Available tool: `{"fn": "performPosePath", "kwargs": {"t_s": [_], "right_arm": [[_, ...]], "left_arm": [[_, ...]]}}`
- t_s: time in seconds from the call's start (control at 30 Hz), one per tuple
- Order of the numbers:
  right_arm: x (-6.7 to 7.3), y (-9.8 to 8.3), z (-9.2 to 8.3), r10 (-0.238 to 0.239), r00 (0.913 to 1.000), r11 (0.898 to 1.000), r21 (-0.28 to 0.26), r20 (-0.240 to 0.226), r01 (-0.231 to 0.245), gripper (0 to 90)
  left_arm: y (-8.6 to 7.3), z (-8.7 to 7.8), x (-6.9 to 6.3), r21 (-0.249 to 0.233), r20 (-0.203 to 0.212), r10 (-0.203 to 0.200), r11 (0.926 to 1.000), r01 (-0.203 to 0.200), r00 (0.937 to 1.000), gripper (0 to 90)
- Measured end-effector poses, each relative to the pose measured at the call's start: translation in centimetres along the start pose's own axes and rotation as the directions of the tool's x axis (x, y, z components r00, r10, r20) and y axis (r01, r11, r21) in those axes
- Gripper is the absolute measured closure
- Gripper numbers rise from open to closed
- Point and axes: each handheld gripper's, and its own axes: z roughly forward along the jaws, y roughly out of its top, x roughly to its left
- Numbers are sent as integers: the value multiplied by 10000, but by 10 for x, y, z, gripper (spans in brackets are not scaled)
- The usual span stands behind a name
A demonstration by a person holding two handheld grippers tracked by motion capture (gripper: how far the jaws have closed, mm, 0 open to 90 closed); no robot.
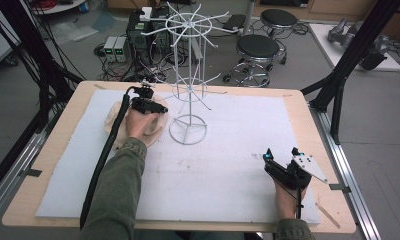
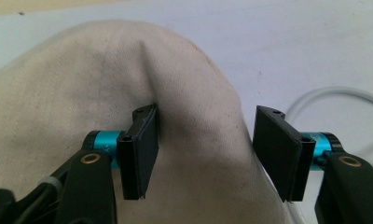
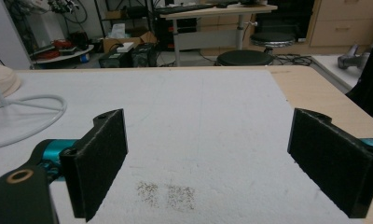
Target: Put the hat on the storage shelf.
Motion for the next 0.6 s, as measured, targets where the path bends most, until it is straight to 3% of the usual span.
{"fn": "performPosePath", "kwargs": {"t_s": [0.07,0.27,0.37,0.53,0.6], "right_arm": [[0,0,0,-18,10000,10000,-16,-10,18,109],[0,0,1,-69,10000,10000,20,-9,69,110],[1,0,1,-37,10000,10000,21,-10,37,110],[1,0,2,-117,9999,9999,-5,-64,117,109],[1,0,2,-150,9999,9999,-6,-64,150,110]], "left_arm": [[-1,1,-2,136,-167,184,9997,-181,9997,418],[-1,2,-3,200,-132,30,9998,-27,9999,428],[-6,10,-10,394,-486,317,9988,-298,9983,398],[-13,14,-10,4,-450,-215,9998,216,9988,427],[-13,13,-8,9,-115,-393,9992,394,9992,483]]}}
